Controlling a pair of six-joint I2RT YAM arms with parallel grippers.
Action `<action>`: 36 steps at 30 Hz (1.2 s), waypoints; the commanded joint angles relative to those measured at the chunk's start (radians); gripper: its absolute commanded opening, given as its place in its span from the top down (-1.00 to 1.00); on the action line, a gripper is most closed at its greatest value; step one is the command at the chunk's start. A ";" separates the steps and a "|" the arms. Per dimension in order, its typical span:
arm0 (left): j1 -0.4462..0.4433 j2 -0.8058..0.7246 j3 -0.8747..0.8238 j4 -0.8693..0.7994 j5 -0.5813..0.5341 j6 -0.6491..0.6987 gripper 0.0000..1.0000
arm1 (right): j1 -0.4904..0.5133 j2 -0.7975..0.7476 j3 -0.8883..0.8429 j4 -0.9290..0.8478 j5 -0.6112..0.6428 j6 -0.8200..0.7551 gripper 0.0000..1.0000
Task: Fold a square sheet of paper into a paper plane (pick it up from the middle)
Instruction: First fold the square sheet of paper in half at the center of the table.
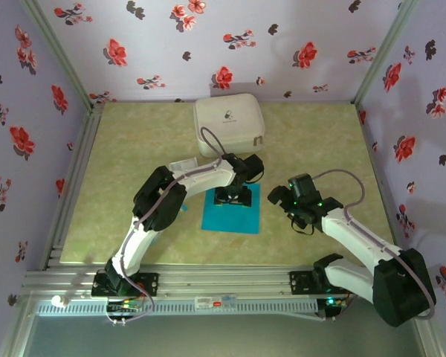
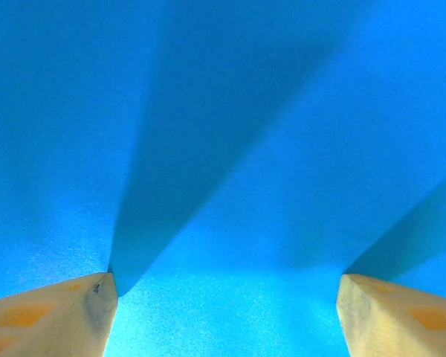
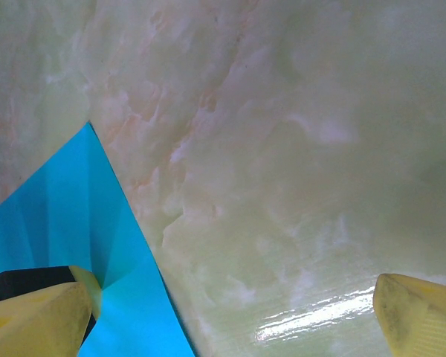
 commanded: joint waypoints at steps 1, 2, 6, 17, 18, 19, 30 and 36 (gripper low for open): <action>-0.008 0.064 -0.051 -0.015 -0.028 -0.014 -0.55 | -0.008 -0.001 0.006 0.004 0.000 -0.005 -0.97; -0.008 0.066 -0.052 -0.017 -0.028 -0.013 -0.55 | -0.008 -0.001 0.007 0.004 0.000 -0.003 -0.97; -0.008 0.070 -0.050 -0.018 -0.028 -0.011 -0.55 | -0.008 -0.001 0.005 0.003 0.000 -0.002 -0.97; -0.012 0.065 -0.047 -0.019 -0.027 0.005 -0.51 | -0.007 -0.004 0.006 0.007 -0.003 0.008 -0.97; -0.011 0.065 -0.046 -0.018 -0.026 0.006 -0.51 | -0.007 -0.003 0.006 0.007 -0.003 0.009 -0.97; -0.011 0.064 -0.046 -0.018 -0.027 0.006 -0.51 | -0.008 -0.002 0.006 0.008 -0.004 0.009 -0.97; -0.013 0.030 -0.043 -0.017 -0.059 0.013 -0.40 | -0.007 -0.004 0.011 0.007 -0.005 0.012 -0.97; -0.016 -0.010 -0.053 0.013 -0.074 0.024 -0.13 | -0.008 -0.003 0.008 0.007 0.006 0.017 -0.97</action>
